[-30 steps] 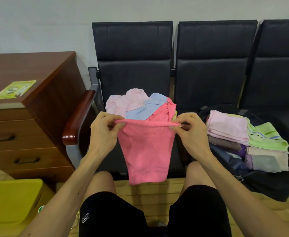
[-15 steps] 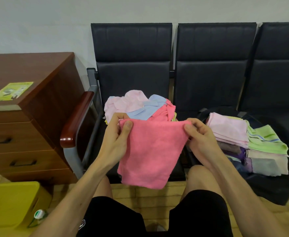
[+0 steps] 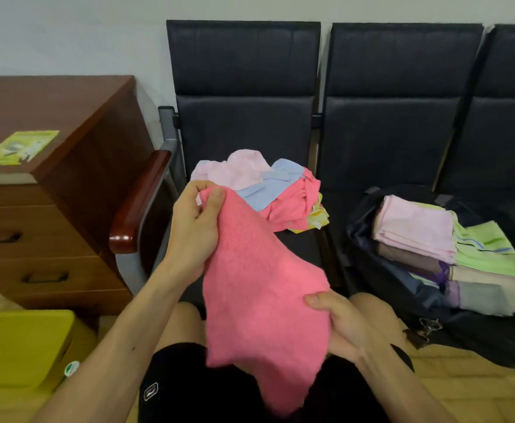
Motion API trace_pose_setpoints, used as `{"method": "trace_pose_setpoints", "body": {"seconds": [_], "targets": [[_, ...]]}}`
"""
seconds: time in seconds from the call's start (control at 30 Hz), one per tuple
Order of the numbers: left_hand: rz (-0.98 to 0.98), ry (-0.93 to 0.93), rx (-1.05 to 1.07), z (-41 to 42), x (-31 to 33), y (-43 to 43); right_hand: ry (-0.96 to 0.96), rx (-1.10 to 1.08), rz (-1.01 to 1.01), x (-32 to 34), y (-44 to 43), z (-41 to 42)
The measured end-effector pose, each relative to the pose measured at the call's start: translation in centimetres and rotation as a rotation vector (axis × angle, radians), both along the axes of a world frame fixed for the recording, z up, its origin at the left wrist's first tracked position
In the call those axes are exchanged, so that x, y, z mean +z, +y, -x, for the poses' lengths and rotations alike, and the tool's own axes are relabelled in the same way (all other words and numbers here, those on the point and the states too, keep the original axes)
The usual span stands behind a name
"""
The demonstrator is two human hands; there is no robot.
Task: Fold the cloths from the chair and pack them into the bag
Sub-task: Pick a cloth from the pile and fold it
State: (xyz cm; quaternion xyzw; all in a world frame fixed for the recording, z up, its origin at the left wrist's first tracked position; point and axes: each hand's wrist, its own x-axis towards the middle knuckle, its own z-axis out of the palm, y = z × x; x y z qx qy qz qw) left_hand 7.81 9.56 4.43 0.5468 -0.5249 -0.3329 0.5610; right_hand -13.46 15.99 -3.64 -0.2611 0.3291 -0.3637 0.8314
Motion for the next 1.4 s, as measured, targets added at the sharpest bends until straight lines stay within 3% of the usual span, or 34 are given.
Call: {"method": "trace_pose_setpoints", "body": {"seconds": [0.13,0.27,0.37,0.53,0.63,0.77,0.9,1.07,1.2,1.4], "targets": [[-0.311,0.238,-0.011,-0.1,-2.4,-1.1,-0.081,-0.052,0.001,2.0,0.4,-0.5],[-0.629,0.593,-0.213,-0.2,-5.3,-0.6,-0.123,-0.177,-0.006,4.0,0.3,-0.3],[-0.677,0.818,-0.309,0.7,-6.4,1.1,-0.141,-0.205,-0.004,4.7,-0.2,-0.3],[-0.708,0.842,-0.407,2.0,-7.4,3.3,-0.160,-0.328,-0.050,5.3,-0.7,-0.1],[-0.591,0.744,-0.436,1.7,-8.3,3.5,-0.252,-0.339,-0.040,4.9,-1.0,0.1],[-0.398,0.514,-0.298,0.6,-8.1,2.8,0.396,-0.383,0.106,2.5,-1.8,1.1],[-0.299,0.253,-0.297,0.0,-7.3,2.0,0.764,-0.432,0.358,2.8,-3.2,2.2],[-0.150,0.181,-0.297,-0.4,-4.8,0.4,0.866,-0.281,0.655,6.1,-5.0,2.6],[-0.119,0.066,-0.297,-1.0,-2.2,-0.2,1.021,-0.149,0.783,7.8,-5.9,2.8],[-0.079,-0.215,-0.304,-1.9,-0.5,-1.0,1.256,-0.193,0.931,9.7,-7.0,2.4]]}}
